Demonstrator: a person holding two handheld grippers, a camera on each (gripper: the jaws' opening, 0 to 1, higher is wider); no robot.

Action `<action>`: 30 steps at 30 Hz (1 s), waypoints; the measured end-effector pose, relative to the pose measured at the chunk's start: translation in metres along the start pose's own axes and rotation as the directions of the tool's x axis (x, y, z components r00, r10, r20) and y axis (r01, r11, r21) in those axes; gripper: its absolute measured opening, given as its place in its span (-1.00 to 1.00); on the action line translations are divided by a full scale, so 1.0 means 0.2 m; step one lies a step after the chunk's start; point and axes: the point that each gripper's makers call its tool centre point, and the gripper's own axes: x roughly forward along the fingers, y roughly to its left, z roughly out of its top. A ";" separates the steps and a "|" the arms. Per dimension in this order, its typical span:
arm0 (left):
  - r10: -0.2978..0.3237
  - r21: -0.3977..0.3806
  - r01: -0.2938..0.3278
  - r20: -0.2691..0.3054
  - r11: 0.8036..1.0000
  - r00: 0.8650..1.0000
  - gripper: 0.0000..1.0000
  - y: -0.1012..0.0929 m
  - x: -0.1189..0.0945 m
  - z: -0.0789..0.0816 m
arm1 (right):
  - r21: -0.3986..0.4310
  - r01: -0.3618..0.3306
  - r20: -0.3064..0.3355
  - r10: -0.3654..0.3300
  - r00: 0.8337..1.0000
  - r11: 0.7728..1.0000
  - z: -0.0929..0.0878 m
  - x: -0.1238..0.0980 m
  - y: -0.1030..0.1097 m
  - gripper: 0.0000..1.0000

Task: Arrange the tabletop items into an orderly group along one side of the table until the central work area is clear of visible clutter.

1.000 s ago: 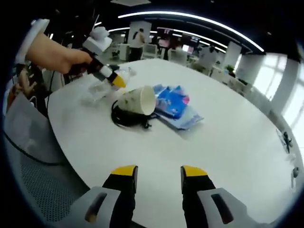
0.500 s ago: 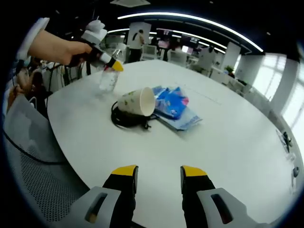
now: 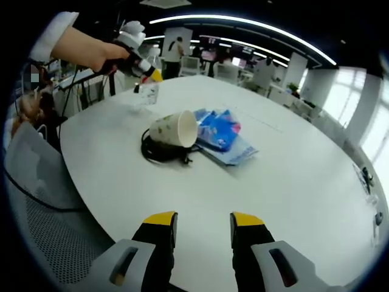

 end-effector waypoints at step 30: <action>0.059 0.004 -0.059 -0.028 0.998 0.998 -0.19 -0.10 0.02 -0.12 | 0.021 -0.026 -0.029 0.026 0.999 0.999 -0.04 0.03 0.02 -0.40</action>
